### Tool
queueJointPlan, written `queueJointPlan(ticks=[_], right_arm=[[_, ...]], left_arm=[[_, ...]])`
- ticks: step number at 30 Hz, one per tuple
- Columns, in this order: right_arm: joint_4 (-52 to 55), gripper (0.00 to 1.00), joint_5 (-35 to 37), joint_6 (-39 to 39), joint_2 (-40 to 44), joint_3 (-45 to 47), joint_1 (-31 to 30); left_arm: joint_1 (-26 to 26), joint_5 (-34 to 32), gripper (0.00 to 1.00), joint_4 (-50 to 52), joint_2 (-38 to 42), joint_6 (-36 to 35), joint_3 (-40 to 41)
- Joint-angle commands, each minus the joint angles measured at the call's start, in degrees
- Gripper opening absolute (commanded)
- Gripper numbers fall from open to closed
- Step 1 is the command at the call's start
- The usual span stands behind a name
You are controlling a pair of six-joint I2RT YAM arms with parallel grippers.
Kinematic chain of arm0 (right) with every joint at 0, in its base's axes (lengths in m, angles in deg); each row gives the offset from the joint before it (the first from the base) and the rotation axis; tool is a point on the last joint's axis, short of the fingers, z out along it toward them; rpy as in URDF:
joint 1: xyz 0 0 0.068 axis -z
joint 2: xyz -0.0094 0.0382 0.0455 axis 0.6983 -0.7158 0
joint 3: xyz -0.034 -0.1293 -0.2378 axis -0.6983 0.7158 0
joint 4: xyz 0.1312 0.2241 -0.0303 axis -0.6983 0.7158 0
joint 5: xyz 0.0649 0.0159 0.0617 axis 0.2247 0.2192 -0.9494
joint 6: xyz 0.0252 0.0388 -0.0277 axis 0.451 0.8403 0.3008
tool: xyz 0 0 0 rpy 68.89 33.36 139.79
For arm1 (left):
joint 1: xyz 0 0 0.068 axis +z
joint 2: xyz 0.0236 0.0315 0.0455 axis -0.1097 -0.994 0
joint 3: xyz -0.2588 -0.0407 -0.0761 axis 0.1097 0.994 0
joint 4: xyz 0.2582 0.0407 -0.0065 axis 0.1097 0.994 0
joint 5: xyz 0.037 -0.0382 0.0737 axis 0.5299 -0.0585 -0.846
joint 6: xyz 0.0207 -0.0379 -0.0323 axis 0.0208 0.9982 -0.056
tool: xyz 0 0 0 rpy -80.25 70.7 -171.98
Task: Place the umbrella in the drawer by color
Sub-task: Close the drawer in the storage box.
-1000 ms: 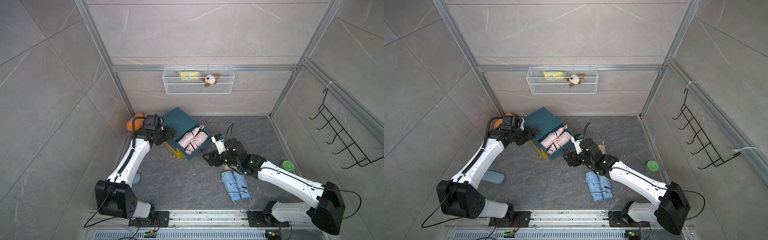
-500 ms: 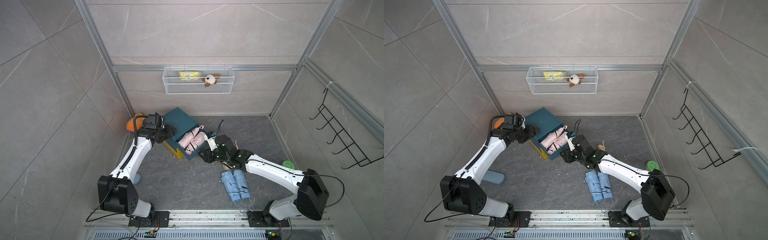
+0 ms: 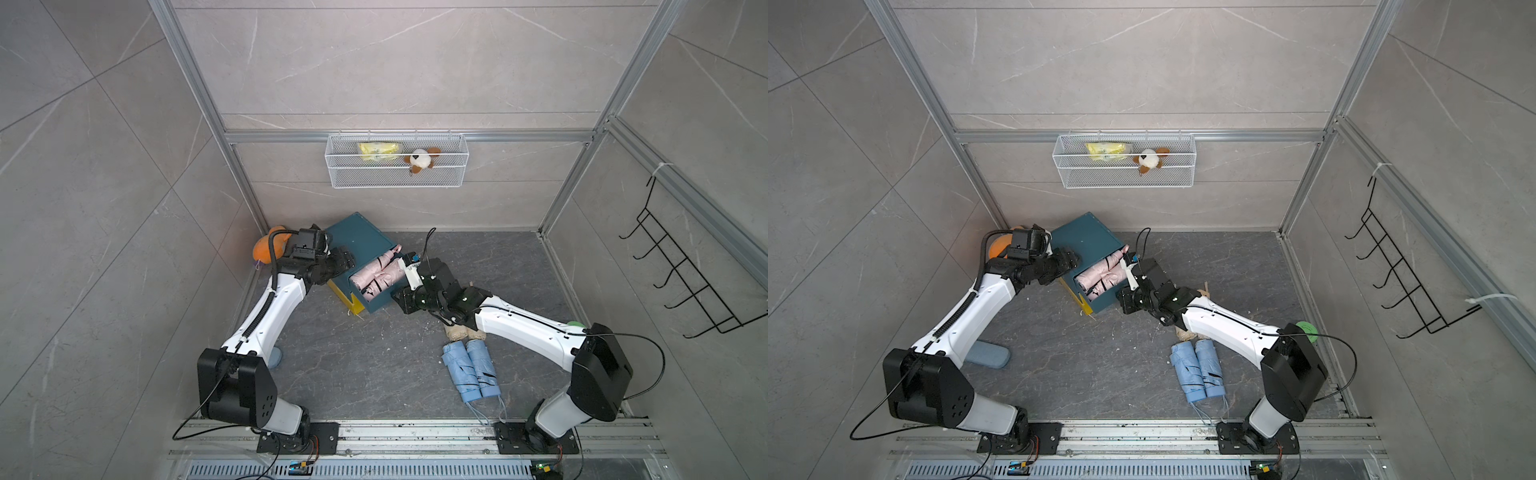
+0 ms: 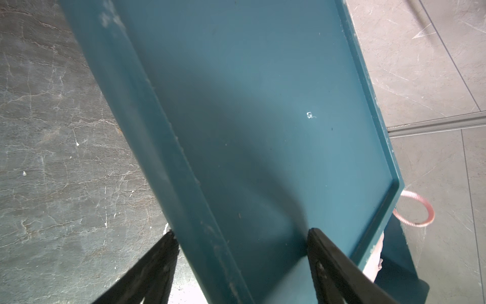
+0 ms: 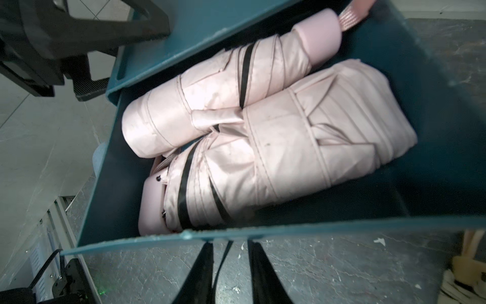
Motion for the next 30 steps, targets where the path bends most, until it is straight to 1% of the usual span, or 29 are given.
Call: queueJointPlan(ticks=[1, 8, 13, 19, 24, 30], right_arm=[[-4.0, 0.27, 1.1, 0.2, -1.9, -4.5, -0.1], [-4.9, 0.27, 1.3, 1.1, -7.0, -9.8, 0.2], [-8.6, 0.28, 0.6, 3.8, -10.2, -11.6, 0.7], [-12.1, 0.35, -0.2, 7.4, -13.7, -13.9, 1.1], [-13.0, 0.38, -0.9, 9.4, -16.1, -15.8, 1.6], [-12.8, 0.46, -1.4, 10.5, -18.1, -17.7, 1.8]], left_arm=[[-1.2, 0.9, 0.79, 1.5, -2.0, -0.2, 2.0], [-1.5, 0.9, 0.79, 1.2, -2.1, -0.1, 2.4], [-2.1, 0.7, 0.79, 0.8, -2.2, -0.1, 3.0], [-2.9, 0.4, 0.79, 0.2, -2.2, 0.0, 3.8], [-3.5, 0.2, 0.79, -0.2, -2.2, 0.1, 4.4], [-3.7, 0.1, 0.79, -0.1, -2.2, 0.1, 4.4]])
